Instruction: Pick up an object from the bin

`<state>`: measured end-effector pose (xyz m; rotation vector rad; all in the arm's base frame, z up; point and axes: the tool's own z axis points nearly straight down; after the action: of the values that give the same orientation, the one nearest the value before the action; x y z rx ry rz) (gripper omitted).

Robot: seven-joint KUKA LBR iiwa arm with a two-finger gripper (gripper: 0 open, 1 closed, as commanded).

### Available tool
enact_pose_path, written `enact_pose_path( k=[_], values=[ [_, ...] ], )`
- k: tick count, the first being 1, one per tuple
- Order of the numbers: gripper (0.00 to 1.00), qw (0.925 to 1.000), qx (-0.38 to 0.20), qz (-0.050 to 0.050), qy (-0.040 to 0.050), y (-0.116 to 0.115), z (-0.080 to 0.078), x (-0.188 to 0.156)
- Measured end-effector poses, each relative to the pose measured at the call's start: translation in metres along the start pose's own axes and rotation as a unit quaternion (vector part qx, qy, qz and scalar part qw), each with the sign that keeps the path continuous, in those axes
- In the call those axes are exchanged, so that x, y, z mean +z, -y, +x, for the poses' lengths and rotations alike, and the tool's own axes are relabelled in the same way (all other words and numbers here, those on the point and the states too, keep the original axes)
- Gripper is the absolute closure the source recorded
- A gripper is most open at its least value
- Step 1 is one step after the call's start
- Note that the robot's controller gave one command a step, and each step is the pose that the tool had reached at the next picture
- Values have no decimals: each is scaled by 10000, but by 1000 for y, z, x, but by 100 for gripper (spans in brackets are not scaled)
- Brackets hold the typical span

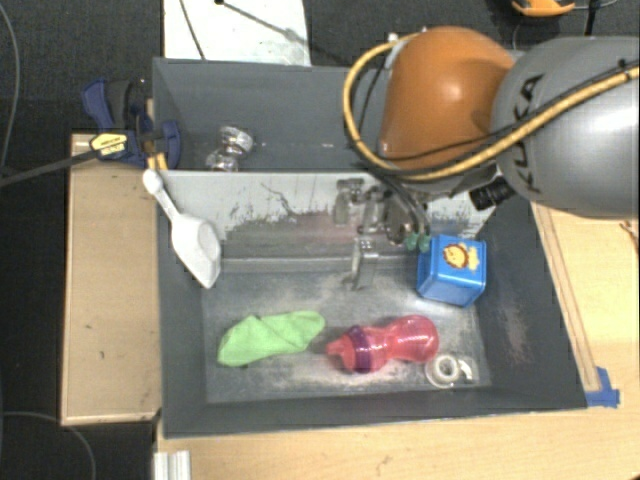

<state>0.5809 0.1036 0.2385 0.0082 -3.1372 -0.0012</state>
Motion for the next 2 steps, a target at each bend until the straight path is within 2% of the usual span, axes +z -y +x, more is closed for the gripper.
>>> enact_pose_path(
  k=[1, 2],
  values=[
    [0, 10000, 12, -4, 41, 1, -1, -5],
    [0, 9993, -375, 0, 60, -22, 8, 41]
  ],
)
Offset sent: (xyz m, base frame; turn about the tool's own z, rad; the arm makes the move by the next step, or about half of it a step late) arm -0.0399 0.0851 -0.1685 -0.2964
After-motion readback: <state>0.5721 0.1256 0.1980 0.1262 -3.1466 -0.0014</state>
